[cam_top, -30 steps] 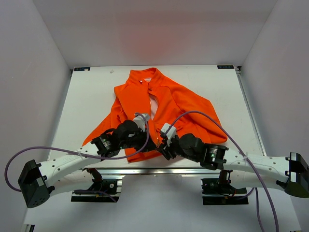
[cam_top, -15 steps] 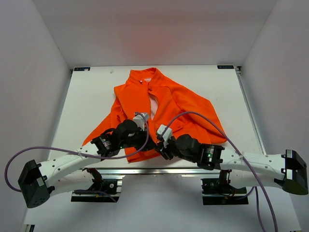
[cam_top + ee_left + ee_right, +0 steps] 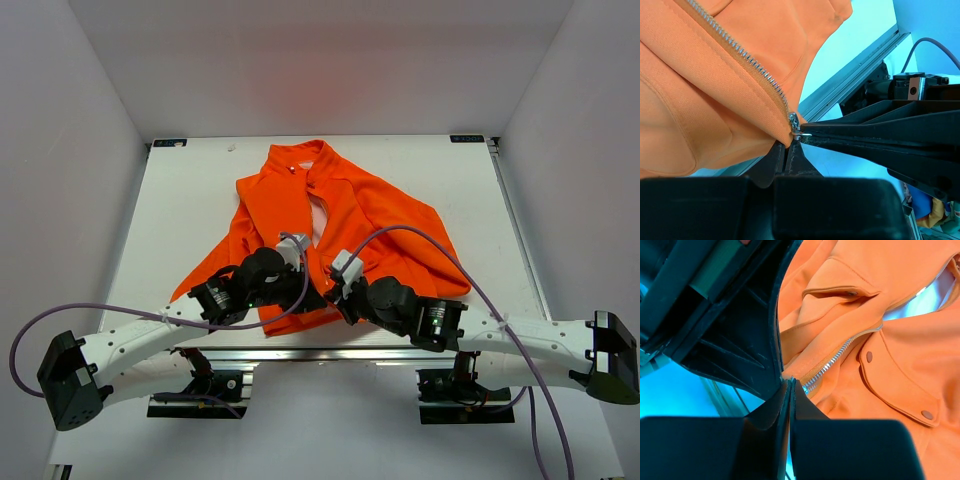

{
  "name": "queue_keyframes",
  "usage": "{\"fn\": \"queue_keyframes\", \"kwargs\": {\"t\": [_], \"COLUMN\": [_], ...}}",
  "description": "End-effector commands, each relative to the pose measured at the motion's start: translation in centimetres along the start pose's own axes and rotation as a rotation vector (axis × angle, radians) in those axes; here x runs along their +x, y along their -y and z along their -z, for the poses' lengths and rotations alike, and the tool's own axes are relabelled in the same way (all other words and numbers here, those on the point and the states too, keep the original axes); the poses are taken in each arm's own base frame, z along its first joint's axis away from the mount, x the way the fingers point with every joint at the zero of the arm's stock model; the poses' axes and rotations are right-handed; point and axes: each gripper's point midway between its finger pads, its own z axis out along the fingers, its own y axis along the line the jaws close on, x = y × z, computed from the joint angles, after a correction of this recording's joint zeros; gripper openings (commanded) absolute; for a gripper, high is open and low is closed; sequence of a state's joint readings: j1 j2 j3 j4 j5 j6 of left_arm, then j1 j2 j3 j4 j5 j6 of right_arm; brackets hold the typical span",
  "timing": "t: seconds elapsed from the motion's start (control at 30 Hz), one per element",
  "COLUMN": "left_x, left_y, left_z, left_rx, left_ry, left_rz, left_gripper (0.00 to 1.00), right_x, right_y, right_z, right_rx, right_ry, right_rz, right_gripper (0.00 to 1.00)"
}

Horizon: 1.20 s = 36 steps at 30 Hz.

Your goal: Zip up the jacket

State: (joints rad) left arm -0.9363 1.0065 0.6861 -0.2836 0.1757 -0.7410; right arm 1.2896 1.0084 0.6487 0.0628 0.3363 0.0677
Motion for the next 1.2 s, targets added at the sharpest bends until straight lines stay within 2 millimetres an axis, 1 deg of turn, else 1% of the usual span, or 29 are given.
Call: {"fn": "queue_keyframes", "kwargs": {"t": [0.0, 0.13, 0.2, 0.27, 0.33, 0.37, 0.4, 0.43, 0.47, 0.5, 0.53, 0.57, 0.6, 0.73, 0.83, 0.9, 0.93, 0.97, 1.0, 1.03, 1.07, 1.1, 1.13, 1.17], "left_x": [-0.4, -0.4, -0.5, -0.4, -0.3, -0.1, 0.1, 0.3, 0.6, 0.9, 1.1, 1.3, 1.5, 2.1, 2.2, 2.4, 2.5, 2.8, 3.1, 3.4, 3.8, 4.1, 4.5, 4.8], "left_y": [1.6, 1.4, 1.3, 1.4, 1.5, 1.3, 1.1, 0.9, 0.8, 0.6, 0.4, 0.4, 0.3, -0.2, -0.2, -0.3, -0.3, -0.5, -0.6, -0.6, -0.9, -1.0, -1.0, -1.0], "left_z": [0.6, 0.7, 0.7, 0.8, 0.9, 0.9, 0.8, 0.8, 0.9, 1.0, 1.0, 1.1, 1.2, 1.4, 1.6, 1.7, 1.8, 1.8, 1.8, 1.8, 1.8, 1.8, 2.0, 2.1], "left_rx": [0.066, 0.056, 0.052, 0.06, 0.061, 0.052, 0.048, 0.043, 0.037, 0.033, 0.031, 0.033, 0.031, 0.015, 0.019, 0.019, 0.019, 0.012, 0.008, 0.01, 0.001, 0.0, 0.002, -0.001], "left_ry": [0.014, 0.019, 0.022, 0.019, 0.016, 0.008, 0.002, -0.008, -0.017, -0.026, -0.03, -0.035, -0.039, -0.051, -0.043, -0.047, -0.054, -0.068, -0.076, -0.089, -0.104, -0.116, -0.135, -0.144], "left_rz": [-0.017, -0.015, -0.013, -0.014, -0.015, -0.01, -0.007, -0.004, 0.003, 0.008, 0.015, 0.02, 0.024, 0.046, 0.055, 0.06, 0.062, 0.07, 0.076, 0.084, 0.093, 0.098, 0.112, 0.118], "left_gripper": [0.0, 0.0, 0.0, 0.0, 0.0, 0.0, 0.0, 0.0, 0.0, 0.0, 0.0, 0.0, 0.0, 0.0, 0.0, 0.0, 0.0, 0.0, 0.0, 0.0, 0.0, 0.0, 0.0, 0.0], "right_x": [-2.4, -2.3, -1.7, -1.0, -0.9, -0.5, -1.5, -1.8, -1.9, -3.2, -3.6, -3.6, -4.7, -5.0, -4.8, -4.5, -4.3, -4.8, -4.6, -5.0, -5.3, -5.1, -5.5, -6.1], "right_y": [0.8, 0.3, 0.3, 0.6, 1.3, 1.6, 1.9, 2.7, 3.0, 3.0, 3.0, 3.1, 3.0, 2.7, 2.5, 2.9, 2.7, 3.4, 3.7, 4.0, 5.2, 5.7, 6.3, 7.9], "right_z": [0.2, 0.4, 0.4, 0.5, 0.6, 0.5, 0.6, 0.7, 0.8, 1.0, 1.1, 1.1, 1.3, 0.7, 0.0, -0.6, -0.8, -0.9, -1.2, -1.3, -1.5, -2.0, -2.2, -2.2], "right_rx": [0.043, 0.014, 0.016, 0.039, 0.078, 0.096, 0.11, 0.152, 0.163, 0.156, 0.147, 0.141, 0.126, 0.081, 0.06, 0.064, 0.036, 0.044, 0.046, 0.044, 0.077, 0.093, 0.104, 0.139], "right_ry": [0.086, 0.083, 0.067, 0.05, 0.065, 0.069, 0.117, 0.142, 0.159, 0.216, 0.242, 0.256, 0.306, 0.314, 0.302, 0.296, 0.294, 0.32, 0.32, 0.329, 0.341, 0.33, 0.337, 0.366], "right_rz": [-0.04, -0.043, -0.054, -0.076, -0.105, -0.112, -0.136, -0.157, -0.166, -0.184, -0.188, -0.172, -0.182, -0.175, -0.156, -0.152, -0.142, -0.152, -0.159, -0.167, -0.173, -0.175, -0.18, -0.193], "right_gripper": [0.0, 0.0, 0.0, 0.0, 0.0, 0.0, 0.0, 0.0, 0.0, 0.0, 0.0, 0.0, 0.0, 0.0, 0.0, 0.0, 0.0, 0.0, 0.0, 0.0, 0.0, 0.0, 0.0, 0.0]}}
